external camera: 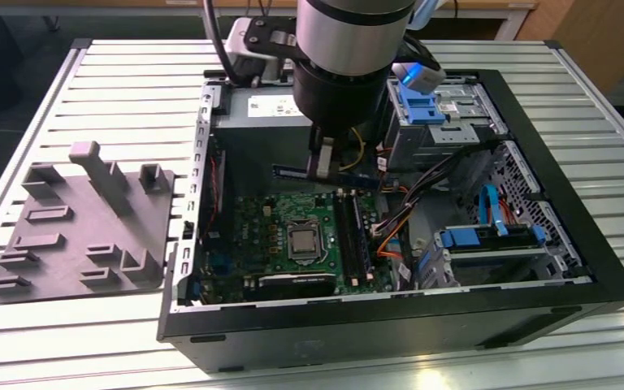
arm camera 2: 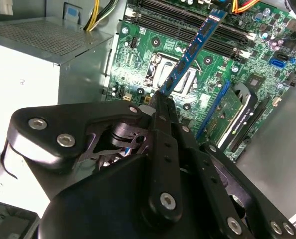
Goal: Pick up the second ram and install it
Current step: 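Insert the second ram into the second slot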
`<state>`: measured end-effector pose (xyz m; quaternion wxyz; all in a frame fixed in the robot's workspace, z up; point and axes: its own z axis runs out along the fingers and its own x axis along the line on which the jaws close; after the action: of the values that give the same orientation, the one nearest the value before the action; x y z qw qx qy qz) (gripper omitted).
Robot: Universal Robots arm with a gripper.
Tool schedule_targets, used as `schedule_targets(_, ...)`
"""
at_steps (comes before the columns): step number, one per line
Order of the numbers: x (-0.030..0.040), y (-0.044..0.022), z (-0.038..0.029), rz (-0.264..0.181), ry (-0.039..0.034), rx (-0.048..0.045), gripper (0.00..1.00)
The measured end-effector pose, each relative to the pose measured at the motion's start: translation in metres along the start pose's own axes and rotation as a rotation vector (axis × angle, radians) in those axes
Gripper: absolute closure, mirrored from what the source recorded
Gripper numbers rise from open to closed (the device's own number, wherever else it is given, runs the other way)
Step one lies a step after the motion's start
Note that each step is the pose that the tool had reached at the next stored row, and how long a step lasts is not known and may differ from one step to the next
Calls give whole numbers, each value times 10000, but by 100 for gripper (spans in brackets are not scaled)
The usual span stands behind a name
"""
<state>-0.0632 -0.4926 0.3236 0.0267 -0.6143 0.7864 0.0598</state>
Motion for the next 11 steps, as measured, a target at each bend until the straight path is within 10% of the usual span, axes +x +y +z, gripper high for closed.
schedule_targets(11, 0, 0, 0, 744, -46, 87, 88)
